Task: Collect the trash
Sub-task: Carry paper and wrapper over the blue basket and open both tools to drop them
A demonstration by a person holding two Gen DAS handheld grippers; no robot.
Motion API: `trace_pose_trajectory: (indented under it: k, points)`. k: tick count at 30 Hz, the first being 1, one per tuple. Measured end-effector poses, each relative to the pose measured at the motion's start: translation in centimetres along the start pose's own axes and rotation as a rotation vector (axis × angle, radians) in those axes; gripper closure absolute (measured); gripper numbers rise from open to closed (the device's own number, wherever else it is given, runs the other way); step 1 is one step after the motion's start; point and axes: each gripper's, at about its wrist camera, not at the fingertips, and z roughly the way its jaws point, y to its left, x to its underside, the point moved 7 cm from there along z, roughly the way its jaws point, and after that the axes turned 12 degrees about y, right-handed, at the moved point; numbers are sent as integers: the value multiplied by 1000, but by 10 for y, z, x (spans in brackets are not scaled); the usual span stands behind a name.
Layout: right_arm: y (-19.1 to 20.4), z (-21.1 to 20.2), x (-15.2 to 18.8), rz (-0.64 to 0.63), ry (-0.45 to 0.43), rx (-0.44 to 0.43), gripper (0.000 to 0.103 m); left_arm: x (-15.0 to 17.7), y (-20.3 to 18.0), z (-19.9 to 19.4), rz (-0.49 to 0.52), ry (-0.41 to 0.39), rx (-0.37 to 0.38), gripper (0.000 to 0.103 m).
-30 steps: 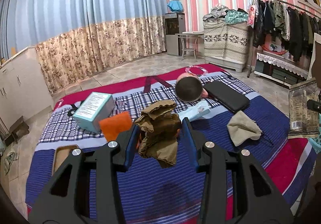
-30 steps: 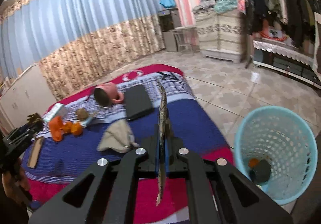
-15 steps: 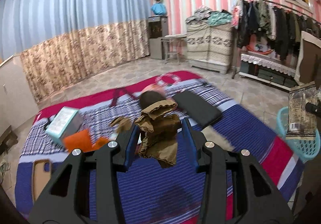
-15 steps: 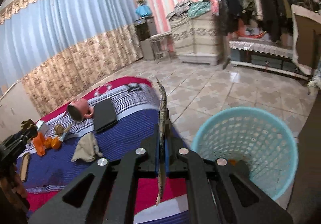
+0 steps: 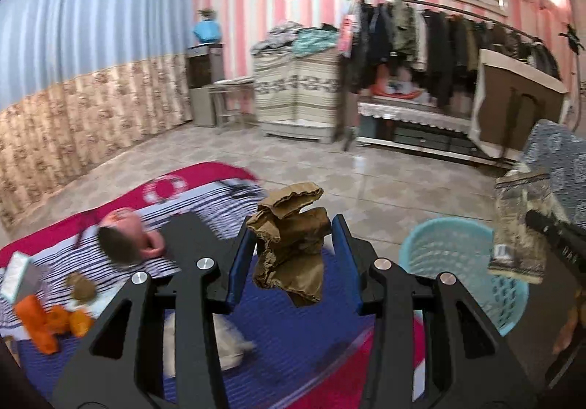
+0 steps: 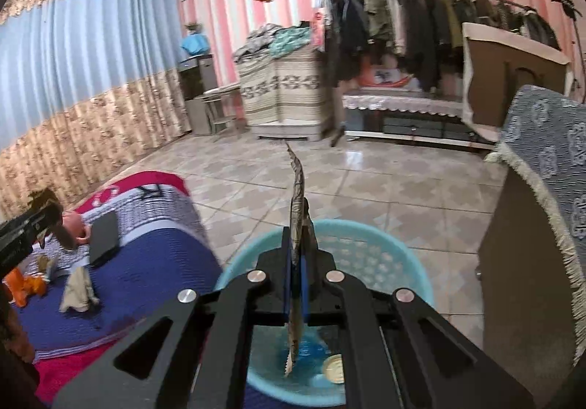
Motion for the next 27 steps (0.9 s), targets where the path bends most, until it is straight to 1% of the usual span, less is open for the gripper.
trace_pose_trajectory:
  k: [3, 6, 7, 9, 14, 18, 19, 21, 24, 27]
  points:
    - [-22, 6, -5, 39, -7, 19, 99, -12, -40, 14, 40, -2, 62, 61]
    - [-40, 11, -3, 97, -5, 9, 99, -18, -74, 26, 68, -6, 95, 61]
    - [-41, 12, -3, 96, -6, 15, 99, -20, -88, 32, 76, 2, 112, 61]
    - [-46, 11, -1, 96, -6, 27, 99, -19, -104, 39, 87, 10, 131, 61]
    - [-69, 6, 8, 174, -12, 37, 99, -16, -145, 60, 137, 25, 171, 61]
    - [-76, 10, 12, 187, 5, 54, 99, -3, -167, 77, 163, 55, 190, 61]
    - [-76, 12, 13, 191, 12, 55, 99, 4, -172, 84, 178, 70, 199, 61]
    - [-76, 14, 17, 203, 26, 52, 99, 11, -178, 94, 205, 90, 178, 61]
    - [-68, 15, 23, 204, 42, 37, 99, 22, -178, 108, 213, 130, 177, 61]
    - [-60, 15, 26, 185, 49, 37, 99, 27, -178, 116, 218, 149, 172, 61]
